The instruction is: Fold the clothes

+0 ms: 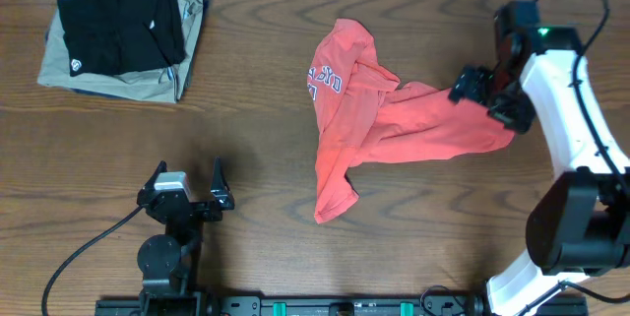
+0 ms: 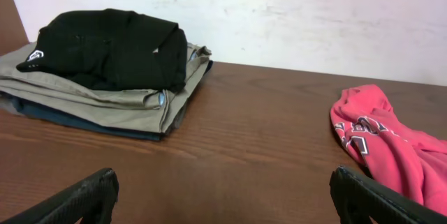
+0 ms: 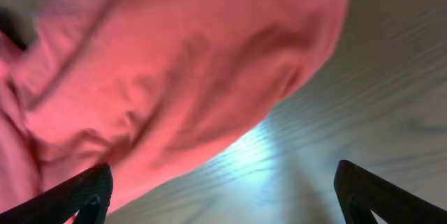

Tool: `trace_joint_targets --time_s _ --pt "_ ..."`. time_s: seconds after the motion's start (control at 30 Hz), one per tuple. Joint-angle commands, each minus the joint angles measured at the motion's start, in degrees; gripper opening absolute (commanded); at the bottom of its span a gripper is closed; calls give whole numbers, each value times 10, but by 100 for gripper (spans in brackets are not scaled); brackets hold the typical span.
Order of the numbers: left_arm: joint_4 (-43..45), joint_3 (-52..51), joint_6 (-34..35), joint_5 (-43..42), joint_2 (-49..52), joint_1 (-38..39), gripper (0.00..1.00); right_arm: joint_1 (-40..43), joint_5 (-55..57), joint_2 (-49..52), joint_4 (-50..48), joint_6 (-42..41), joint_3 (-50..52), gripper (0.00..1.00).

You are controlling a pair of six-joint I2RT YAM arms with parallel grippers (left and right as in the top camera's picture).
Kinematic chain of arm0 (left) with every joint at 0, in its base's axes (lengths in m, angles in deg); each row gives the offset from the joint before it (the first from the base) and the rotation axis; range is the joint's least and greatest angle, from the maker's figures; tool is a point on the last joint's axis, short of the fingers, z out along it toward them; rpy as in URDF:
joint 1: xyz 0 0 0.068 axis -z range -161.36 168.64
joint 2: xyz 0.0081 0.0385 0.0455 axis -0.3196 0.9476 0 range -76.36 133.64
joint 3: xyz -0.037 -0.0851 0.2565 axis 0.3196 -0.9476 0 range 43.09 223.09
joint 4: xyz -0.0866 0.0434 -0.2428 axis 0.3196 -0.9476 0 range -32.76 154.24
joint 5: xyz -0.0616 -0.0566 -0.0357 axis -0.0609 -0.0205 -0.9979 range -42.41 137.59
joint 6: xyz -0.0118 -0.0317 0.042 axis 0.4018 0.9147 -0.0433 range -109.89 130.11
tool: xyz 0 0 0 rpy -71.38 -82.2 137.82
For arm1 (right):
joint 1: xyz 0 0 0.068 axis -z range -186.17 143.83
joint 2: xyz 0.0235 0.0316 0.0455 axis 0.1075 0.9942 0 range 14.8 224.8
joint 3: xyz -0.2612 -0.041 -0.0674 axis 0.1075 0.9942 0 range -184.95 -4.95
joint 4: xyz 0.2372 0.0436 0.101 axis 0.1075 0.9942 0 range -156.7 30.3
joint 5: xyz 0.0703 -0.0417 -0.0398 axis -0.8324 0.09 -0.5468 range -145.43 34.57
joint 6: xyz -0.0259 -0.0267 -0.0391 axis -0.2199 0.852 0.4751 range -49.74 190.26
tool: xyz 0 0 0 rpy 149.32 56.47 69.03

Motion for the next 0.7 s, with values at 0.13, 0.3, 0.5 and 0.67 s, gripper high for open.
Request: trace_joint_targets --time_s 0.13,0.3,0.5,0.67 --pt "9 -10 8 -35 -3 -3 98 -14 -69 2 -80 -11 86 99" --pt "93 -7 22 -253 -3 -3 98 -14 -96 2 -122 -38 96 100" --pt "50 53 98 -348 39 -3 98 -16 -121 2 -174 -64 96 99" --pt "13 183 96 -419 186 4 98 -17 -121 2 -183 -64 96 99"
